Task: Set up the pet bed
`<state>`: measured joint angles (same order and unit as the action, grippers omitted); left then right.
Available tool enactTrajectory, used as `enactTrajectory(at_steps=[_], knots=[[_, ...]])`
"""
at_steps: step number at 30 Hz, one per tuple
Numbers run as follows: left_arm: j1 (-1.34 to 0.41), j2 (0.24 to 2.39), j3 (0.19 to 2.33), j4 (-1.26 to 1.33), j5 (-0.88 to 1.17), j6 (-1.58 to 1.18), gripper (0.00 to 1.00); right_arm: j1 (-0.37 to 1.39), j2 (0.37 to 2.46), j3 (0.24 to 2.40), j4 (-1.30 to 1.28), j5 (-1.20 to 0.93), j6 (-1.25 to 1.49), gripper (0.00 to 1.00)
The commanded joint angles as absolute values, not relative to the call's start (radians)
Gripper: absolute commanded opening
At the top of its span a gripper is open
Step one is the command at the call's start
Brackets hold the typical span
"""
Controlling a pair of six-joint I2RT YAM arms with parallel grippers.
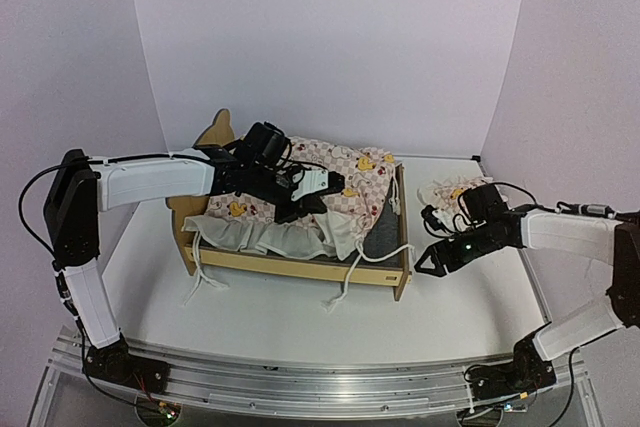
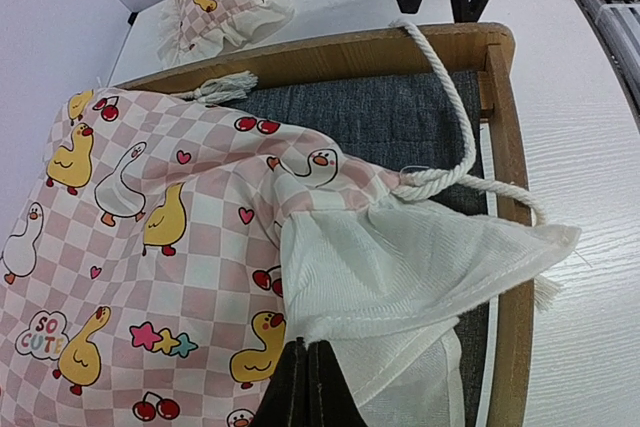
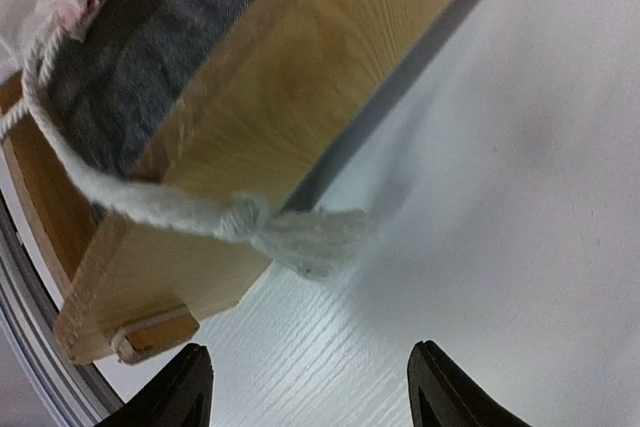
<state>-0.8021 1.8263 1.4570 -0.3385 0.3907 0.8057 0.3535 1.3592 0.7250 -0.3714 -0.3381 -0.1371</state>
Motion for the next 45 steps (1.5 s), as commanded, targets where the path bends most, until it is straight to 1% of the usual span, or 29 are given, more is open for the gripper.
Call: enactTrajectory(at_steps=[1, 7, 10, 13, 14, 17, 18, 24, 27, 29, 31, 34, 40, 45], knots=[[-0.798, 1.783, 1.454, -0.303, 0.416, 0.789, 0.02, 0.337, 1.439, 0.72, -0.14, -0.439, -0.221, 0.63], [-0.798, 1.787, 1.456, -0.306, 0.418, 0.78, 0.02, 0.326, 1.485, 0.692, 0.017, -0.449, -0.214, 0.48], [-0.798, 1.793, 1.462, -0.306, 0.416, 0.781, 0.02, 0.326, 1.491, 0.691, 0.05, -0.441, -0.216, 0.41], [-0.798, 1.798, 1.468, -0.307, 0.416, 0.78, 0.02, 0.326, 1.492, 0.692, 0.056, -0.473, -0.217, 0.23], [-0.798, 1.799, 1.469, -0.307, 0.416, 0.78, 0.02, 0.327, 1.492, 0.692, 0.056, -0.488, -0.216, 0.15], [-0.798, 1.798, 1.473, -0.308, 0.413, 0.777, 0.02, 0.327, 1.458, 0.694, 0.012, -0.501, -0.214, 0.01], [-0.798, 1.798, 1.476, -0.309, 0.411, 0.773, 0.02, 0.327, 1.434, 0.7, -0.015, -0.495, -0.216, 0.0], [-0.787, 1.784, 1.482, -0.319, 0.407, 0.747, 0.02, 0.339, 1.236, 0.829, -0.363, -0.443, -0.227, 0.0], [-0.782, 1.779, 1.474, -0.318, 0.406, 0.741, 0.02, 0.427, 1.15, 0.89, -0.441, -0.377, -0.238, 0.0], [-0.776, 1.776, 1.469, -0.319, 0.404, 0.739, 0.02, 0.515, 1.139, 0.934, -0.482, -0.316, -0.251, 0.0], [-0.769, 1.773, 1.464, -0.319, 0.399, 0.738, 0.02, 0.593, 1.162, 0.971, -0.513, -0.26, -0.263, 0.0], [-0.756, 1.769, 1.463, -0.319, 0.394, 0.74, 0.03, 0.662, 1.255, 1.022, -0.545, -0.199, -0.293, 0.0], [-0.732, 1.752, 1.449, -0.321, 0.38, 0.754, 0.02, 0.685, 1.445, 1.145, -0.581, -0.129, -0.32, 0.0], [-0.721, 1.734, 1.416, -0.309, 0.382, 0.758, 0.02, 0.697, 1.542, 1.21, -0.6, -0.115, -0.345, 0.0]])
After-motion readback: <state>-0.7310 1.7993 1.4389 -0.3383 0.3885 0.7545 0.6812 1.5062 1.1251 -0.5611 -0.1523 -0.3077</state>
